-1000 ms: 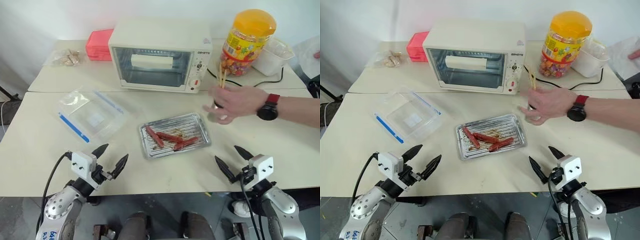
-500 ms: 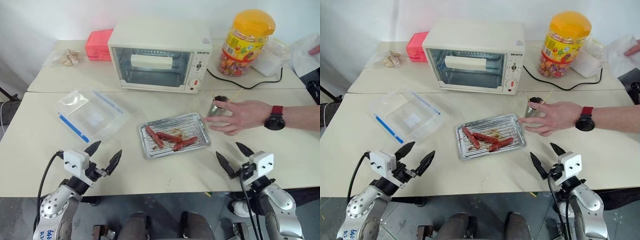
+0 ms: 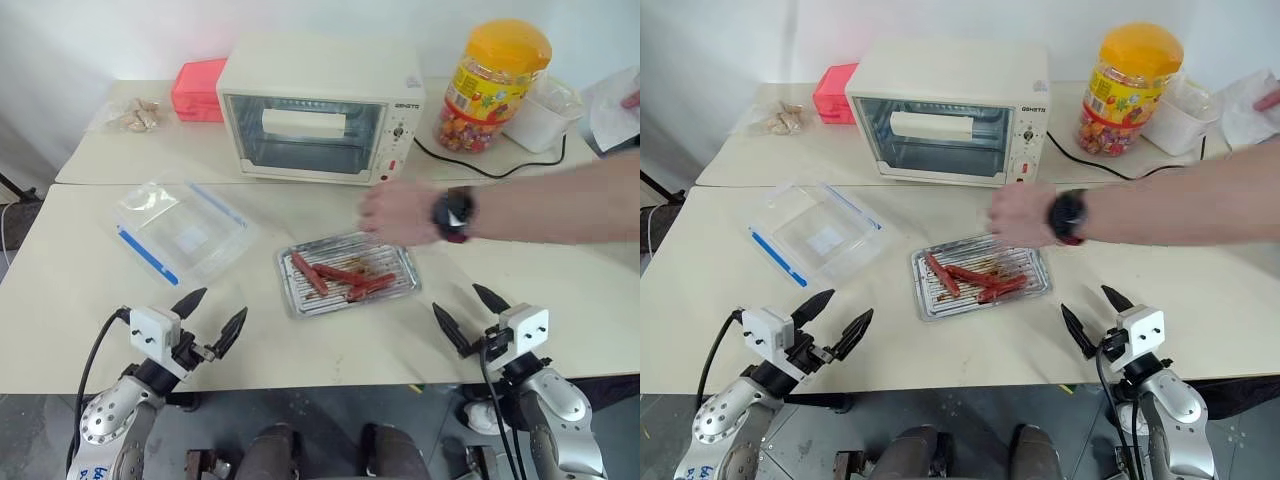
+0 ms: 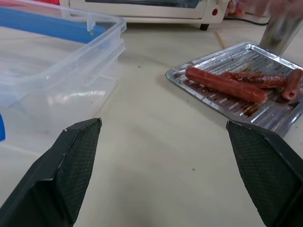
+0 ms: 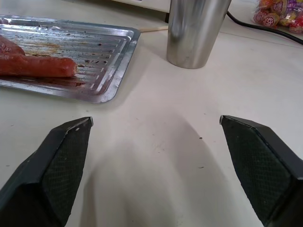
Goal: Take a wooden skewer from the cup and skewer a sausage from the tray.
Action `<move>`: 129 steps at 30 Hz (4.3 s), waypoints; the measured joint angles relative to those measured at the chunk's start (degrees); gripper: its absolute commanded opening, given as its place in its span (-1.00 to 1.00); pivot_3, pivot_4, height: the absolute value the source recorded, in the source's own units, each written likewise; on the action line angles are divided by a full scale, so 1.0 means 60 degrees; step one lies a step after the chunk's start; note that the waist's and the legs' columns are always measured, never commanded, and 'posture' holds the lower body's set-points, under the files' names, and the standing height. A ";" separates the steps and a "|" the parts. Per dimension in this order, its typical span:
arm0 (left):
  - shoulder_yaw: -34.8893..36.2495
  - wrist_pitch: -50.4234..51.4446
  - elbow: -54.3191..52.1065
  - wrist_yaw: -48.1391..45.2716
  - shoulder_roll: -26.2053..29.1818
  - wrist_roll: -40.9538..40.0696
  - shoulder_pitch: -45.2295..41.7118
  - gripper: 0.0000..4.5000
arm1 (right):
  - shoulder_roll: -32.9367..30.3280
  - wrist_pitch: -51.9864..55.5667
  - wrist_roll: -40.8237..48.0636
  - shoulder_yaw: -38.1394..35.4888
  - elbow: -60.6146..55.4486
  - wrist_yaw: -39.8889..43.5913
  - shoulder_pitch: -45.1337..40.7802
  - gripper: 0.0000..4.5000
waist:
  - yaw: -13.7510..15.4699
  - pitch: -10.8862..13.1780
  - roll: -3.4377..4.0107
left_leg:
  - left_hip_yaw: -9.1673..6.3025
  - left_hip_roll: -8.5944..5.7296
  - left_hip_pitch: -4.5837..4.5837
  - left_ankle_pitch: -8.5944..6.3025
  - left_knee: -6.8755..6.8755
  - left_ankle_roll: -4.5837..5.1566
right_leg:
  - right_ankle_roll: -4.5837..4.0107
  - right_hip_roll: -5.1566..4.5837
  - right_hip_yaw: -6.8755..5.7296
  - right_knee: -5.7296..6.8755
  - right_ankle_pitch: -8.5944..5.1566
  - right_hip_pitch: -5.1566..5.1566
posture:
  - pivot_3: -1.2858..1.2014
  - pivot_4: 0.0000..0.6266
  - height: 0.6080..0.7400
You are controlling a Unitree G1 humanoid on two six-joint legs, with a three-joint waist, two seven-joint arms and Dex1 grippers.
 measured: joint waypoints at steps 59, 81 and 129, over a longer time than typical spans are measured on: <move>-0.0362 -0.0104 0.0037 0.0349 -0.0335 0.0197 -0.0162 0.99 | -0.0004 0.0108 -0.0188 0.0082 -0.0244 -0.0003 0.0220 1.00 | -0.0001 -0.0005 -0.0006 | -0.0001 0.0001 0.0000 0.0000 0.0000 0.0000 | 0.0000 0.0000 0.0000 -0.0001 0.0000 0.0000 | 0.03 -0.52 1.00; -0.0143 -0.0228 0.0354 -0.0384 0.0447 0.0322 -0.0082 0.99 | -0.1160 0.0551 0.0524 -0.0326 -0.0023 0.1409 -0.0257 1.00 | 0.0004 -0.0004 -0.0005 | 0.0002 0.0001 -0.0002 0.0000 0.0000 0.0000 | 0.0000 -0.0001 -0.0002 -0.0005 0.0000 0.0000 | 0.03 -0.52 1.00; -0.2046 0.2296 0.0593 0.0088 0.0607 0.1638 -0.2420 -0.98 | -0.0910 0.0887 -0.1839 0.1533 0.2200 0.0967 -0.3907 -1.00 | -0.0218 -0.0005 -0.0005 | -0.0029 0.0005 -0.0001 0.0004 0.0005 0.0000 | 0.0001 0.0001 -0.0030 0.0029 0.0000 0.0002 | 0.03 -0.52 1.00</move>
